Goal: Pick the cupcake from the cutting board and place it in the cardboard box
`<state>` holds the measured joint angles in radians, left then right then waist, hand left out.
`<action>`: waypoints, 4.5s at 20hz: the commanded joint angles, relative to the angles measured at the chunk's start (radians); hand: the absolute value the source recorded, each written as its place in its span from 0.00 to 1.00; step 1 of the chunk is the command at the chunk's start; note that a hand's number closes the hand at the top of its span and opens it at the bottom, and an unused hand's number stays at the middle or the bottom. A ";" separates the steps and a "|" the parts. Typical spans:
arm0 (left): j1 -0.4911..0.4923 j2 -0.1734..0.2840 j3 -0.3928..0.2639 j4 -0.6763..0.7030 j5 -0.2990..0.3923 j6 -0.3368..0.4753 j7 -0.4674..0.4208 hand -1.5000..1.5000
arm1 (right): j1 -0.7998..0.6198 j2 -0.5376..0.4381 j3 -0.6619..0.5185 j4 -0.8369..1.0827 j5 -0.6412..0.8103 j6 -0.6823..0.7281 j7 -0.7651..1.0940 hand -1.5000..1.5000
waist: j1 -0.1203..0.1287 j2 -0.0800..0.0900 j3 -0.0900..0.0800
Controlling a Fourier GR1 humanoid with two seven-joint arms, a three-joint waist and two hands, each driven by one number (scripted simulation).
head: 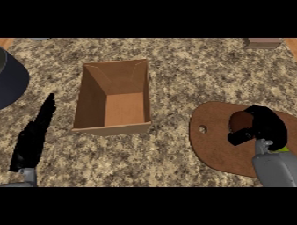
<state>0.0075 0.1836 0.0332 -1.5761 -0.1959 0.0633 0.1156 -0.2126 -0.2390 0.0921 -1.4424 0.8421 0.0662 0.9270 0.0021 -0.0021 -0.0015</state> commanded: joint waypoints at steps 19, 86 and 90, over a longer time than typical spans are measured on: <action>-0.014 0.016 0.051 0.077 0.005 -0.005 -0.073 0.50 | 0.500 0.237 0.853 -0.627 0.852 0.025 0.427 1.00 | -0.011 0.000 0.000; -0.040 0.016 0.072 0.064 0.007 -0.016 -0.014 0.50 | -0.403 0.239 0.232 0.098 0.254 -1.153 0.198 0.00 | -0.045 -0.009 0.002; 0.021 0.017 0.074 0.027 0.011 -0.019 -0.024 0.50 | -0.217 0.230 0.209 -0.210 0.302 -1.055 0.218 0.00 | -0.056 -0.017 0.001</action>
<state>0.0207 0.1873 0.0859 -1.5432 -0.1965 0.0488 0.0825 -0.5850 -0.0181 0.3110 -1.4458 1.0810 -0.9750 1.0709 -0.0354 -0.0152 0.0001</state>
